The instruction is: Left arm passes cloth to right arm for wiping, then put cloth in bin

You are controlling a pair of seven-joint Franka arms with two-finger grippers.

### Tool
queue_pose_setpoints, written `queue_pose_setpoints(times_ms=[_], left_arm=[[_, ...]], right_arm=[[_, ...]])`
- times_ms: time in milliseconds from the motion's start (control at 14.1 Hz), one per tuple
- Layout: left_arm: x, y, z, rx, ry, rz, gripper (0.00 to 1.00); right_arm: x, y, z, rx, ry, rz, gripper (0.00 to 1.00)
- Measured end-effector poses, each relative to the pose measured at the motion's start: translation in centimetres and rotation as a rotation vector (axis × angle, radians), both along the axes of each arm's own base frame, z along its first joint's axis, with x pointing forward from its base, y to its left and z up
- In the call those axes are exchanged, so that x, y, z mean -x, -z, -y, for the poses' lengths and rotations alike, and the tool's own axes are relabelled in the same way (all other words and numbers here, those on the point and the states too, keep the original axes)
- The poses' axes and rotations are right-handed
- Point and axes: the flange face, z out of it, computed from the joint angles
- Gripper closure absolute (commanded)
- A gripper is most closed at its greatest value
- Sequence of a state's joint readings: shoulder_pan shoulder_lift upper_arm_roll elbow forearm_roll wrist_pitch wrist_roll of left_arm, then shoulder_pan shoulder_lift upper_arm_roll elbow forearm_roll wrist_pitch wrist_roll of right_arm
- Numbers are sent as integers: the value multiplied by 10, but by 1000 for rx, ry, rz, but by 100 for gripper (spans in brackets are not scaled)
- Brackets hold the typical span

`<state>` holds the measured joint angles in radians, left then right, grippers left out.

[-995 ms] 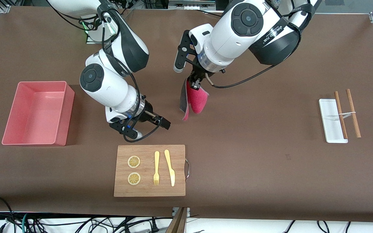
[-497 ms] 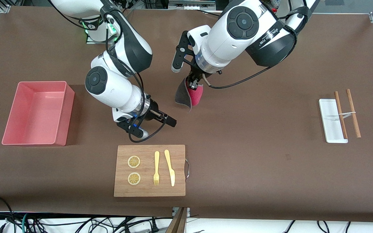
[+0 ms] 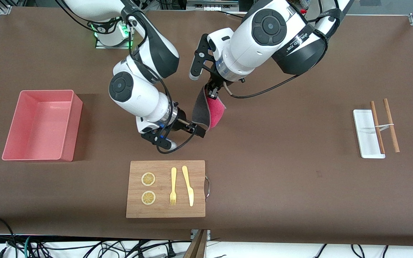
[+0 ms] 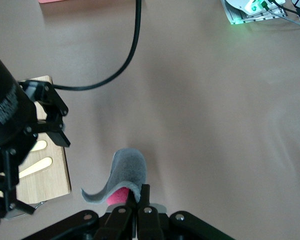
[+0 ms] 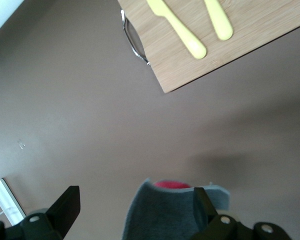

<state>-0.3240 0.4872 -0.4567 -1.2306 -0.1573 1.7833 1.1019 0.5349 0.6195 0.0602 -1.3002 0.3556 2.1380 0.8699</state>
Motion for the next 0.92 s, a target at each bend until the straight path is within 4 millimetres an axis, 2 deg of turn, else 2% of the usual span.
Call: queue_pose_setpoints(times_ms=[497,924], left_arm=[[-1,-1,-1,4,14,7,100],[-1,-1,-1,5,18,8,100]], right_arm=[[9,13,-23,2,-33,-7,0],[27,37,-50,17,-76,-34,2]])
